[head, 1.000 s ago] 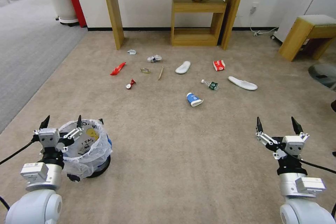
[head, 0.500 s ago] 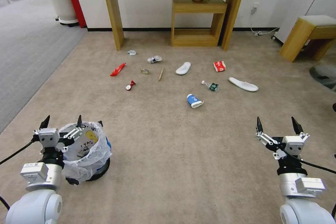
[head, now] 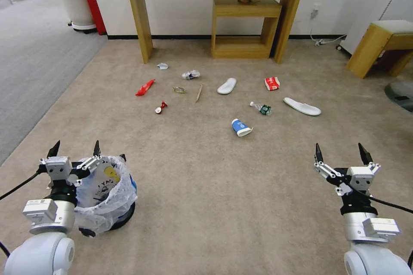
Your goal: Pick up the trash bin and place the garbage on the floor into it.
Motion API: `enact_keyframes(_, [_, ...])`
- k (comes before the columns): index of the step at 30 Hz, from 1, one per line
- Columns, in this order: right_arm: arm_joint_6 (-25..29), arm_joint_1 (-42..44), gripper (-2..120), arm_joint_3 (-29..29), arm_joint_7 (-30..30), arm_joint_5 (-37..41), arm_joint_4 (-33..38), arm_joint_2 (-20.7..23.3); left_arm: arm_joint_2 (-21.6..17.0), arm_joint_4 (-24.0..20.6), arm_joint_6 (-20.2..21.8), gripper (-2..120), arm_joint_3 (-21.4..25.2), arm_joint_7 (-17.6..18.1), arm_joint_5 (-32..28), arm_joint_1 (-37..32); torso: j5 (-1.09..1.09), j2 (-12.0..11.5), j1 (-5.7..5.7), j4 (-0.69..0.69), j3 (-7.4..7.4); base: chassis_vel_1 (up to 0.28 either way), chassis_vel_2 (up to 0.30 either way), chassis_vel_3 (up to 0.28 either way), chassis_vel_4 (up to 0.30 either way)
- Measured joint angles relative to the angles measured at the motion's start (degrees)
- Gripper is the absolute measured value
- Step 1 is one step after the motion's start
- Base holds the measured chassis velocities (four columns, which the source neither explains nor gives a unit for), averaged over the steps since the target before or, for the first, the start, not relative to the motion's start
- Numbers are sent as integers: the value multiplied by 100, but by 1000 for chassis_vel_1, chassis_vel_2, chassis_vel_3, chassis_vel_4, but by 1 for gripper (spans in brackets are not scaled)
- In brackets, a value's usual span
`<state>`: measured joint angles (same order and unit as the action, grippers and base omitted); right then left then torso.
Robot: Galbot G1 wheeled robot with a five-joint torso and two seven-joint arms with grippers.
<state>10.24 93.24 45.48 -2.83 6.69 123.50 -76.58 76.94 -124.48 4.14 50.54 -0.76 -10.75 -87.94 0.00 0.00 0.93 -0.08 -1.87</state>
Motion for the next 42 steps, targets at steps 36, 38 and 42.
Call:
enact_keyframes(36, [24, 26, 100, 13, 14, -34, 36, -24, -18, -24, 9, 100, 60, 1, -65, -14, -3, 0, 0, 0, 0, 126, 136, -124, -137])
enact_keyframes(38, [24, 26, 100, 15, 12, -34, 36, -24, -15, -26, 8, 100, 59, 1, -65, -14, 0, 0, 0, 0, 0, 89, 79, -72, -87])
enact_keyframes(42, [23, 23, 100, 16, 11, -34, 36, -23, -10, -26, 7, 100, 56, -1, -65, -14, 1, 0, 0, 0, 0, 9, 15, -4, -16])
